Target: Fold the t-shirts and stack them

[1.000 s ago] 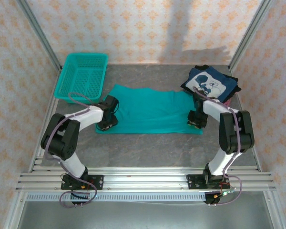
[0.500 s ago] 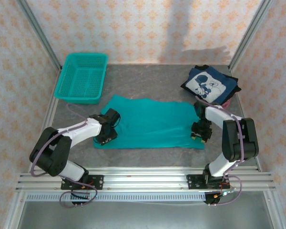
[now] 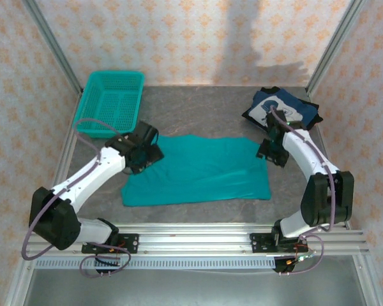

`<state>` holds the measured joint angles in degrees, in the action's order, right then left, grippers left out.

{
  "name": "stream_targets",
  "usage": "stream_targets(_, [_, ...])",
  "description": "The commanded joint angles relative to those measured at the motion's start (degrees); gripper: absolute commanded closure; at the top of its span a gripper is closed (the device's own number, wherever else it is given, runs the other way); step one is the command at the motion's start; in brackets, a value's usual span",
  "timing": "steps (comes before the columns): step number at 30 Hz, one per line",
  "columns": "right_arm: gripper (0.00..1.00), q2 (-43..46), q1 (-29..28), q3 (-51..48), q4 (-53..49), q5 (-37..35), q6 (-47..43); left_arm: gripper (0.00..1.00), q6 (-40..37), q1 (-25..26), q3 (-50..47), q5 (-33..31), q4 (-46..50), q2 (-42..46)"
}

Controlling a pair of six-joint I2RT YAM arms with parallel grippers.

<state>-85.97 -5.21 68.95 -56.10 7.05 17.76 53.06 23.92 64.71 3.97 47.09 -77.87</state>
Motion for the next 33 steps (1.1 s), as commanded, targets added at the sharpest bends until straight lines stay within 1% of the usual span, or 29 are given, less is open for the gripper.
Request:
stream_targets(1, [0.36,-3.6,1.5,6.1,2.1,-1.9,-5.2,0.23,-7.5,-4.6,4.8,1.1,0.0,-3.7])
stream_targets(3, [0.4,-9.4,2.9,10.6,2.2,-0.1,-7.3,0.23,-11.5,-7.2,8.4,2.4,-1.9,-6.6])
stream_targets(6, [0.45,-15.9,4.6,12.9,6.4,4.4,-8.5,0.23,-18.2,-9.0,14.3,3.7,-3.4,-11.6])
stream_targets(8, [0.47,-19.9,5.3,14.1,8.9,7.8,-8.7,0.25,-21.6,-10.1,17.6,6.8,-3.5,-15.4])
stream_targets(10, [0.5,-23.4,5.6,15.6,9.9,10.1,-8.7,0.26,-24.4,-11.0,19.9,8.5,-3.1,-18.6])
stream_targets(13, [0.52,-26.4,5.6,15.7,11.5,12.0,-8.7,0.28,-25.9,-12.2,20.9,10.5,-2.6,-21.7])
stream_targets(21, [0.52,-28.1,5.6,12.1,16.8,13.2,-9.1,0.29,-25.9,-15.1,15.8,8.1,-4.8,-22.3])
stream_targets(26, [0.55,-30.0,5.4,12.8,17.5,13.7,-8.8,0.3,-27.4,-16.1,16.8,5.6,-3.8,-23.9])
stream_targets(29, [0.6,-30.2,5.2,12.2,18.5,14.5,-8.6,0.32,-27.8,-16.1,18.2,3.1,-2.4,-25.4])
stream_targets(33, [0.76,-30.0,4.6,11.3,19.3,16.3,-8.6,0.33,-27.7,-16.1,19.6,-1.2,0.1,-27.2])
